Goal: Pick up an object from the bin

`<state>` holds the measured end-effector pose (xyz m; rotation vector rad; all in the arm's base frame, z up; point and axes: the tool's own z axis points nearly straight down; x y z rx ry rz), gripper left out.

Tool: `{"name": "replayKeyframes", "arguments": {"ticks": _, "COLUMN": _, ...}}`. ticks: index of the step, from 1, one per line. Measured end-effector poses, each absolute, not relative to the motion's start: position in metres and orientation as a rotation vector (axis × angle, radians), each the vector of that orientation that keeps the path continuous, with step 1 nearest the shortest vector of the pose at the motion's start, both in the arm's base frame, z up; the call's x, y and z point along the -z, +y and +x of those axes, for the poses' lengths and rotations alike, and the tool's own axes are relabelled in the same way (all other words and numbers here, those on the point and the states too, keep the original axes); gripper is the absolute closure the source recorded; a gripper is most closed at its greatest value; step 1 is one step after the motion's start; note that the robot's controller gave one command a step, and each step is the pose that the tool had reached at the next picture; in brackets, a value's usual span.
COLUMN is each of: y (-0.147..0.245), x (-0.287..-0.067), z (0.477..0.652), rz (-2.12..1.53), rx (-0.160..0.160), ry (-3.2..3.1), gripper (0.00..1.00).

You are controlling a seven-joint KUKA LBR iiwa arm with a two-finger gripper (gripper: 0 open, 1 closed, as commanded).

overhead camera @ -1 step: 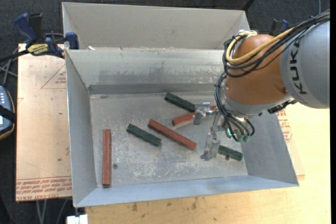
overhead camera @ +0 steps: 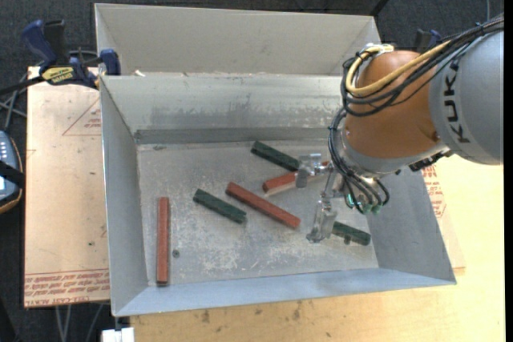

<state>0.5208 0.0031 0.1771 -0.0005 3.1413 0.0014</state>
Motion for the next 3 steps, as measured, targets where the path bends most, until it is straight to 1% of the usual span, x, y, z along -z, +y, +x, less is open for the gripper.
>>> {"name": "replayKeyframes", "arguments": {"ticks": 1, "y": 0.005, "x": -0.121, "z": 0.513, "rz": -0.034, "rx": -0.001, "ry": 3.135, "gripper": 0.0}}
{"name": "replayKeyframes", "arguments": {"ticks": 2, "y": 0.018, "x": -0.085, "z": 0.534, "rz": -0.229, "rx": -0.001, "ry": 3.133, "gripper": 0.0}}
{"name": "replayKeyframes", "arguments": {"ticks": 3, "y": 0.044, "x": -0.072, "z": 0.542, "rz": 0.142, "rx": -0.004, "ry": 3.136, "gripper": 1.0}}
